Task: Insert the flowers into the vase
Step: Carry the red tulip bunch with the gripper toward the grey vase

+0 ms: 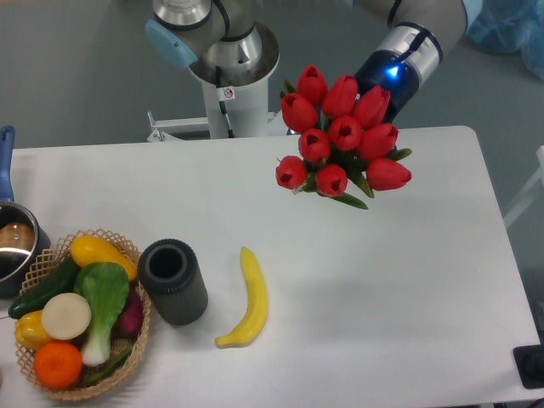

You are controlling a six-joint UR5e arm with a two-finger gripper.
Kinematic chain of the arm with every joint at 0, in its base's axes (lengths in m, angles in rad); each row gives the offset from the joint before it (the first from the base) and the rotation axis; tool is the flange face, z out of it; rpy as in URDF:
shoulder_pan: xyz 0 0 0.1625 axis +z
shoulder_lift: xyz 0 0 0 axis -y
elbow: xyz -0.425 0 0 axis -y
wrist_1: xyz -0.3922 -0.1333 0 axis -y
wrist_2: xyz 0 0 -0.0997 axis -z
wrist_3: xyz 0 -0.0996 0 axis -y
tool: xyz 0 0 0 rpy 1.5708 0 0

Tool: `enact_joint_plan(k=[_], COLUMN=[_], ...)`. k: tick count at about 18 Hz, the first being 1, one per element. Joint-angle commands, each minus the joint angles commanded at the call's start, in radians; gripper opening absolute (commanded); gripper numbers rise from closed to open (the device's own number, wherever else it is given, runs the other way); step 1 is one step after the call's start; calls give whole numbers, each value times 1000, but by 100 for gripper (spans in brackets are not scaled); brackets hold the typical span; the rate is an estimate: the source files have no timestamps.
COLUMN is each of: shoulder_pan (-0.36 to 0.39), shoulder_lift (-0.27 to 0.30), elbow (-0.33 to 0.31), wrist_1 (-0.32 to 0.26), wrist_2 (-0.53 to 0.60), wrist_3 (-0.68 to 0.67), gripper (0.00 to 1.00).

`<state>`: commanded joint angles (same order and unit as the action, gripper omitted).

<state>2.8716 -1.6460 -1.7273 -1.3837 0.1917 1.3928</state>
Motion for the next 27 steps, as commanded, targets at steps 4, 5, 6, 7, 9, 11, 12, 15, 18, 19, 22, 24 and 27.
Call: enact_joint_plan(k=[4, 5, 6, 7, 9, 11, 12, 15, 18, 19, 22, 24, 27], shoulder_pan=[-12, -11, -12, -14, -21, -44, -52, -84, -118, -136, -162, -176, -181], shoulder_lift=[3, 3, 3, 5, 6, -3, -9, -32, -47, -54, -84, -104, -112], elbow=[-5, -8, -14, -14, -15, -14, -17, -15, -15, -12, 3, -2, -11], wrist_1=[0, 0, -2, -2, -3, 3, 27, 87, 121, 123, 130, 167, 181], wrist_2=[0, -2, -3, -3, -21, -78, -95, -97, -100, -101, -127, -196, -210], wrist_3=[0, 0, 2, 2, 5, 9, 8, 2, -2, -2, 5, 5, 5], gripper=[22, 22, 22, 22, 22, 22, 22, 22, 22, 22, 22, 22, 22])
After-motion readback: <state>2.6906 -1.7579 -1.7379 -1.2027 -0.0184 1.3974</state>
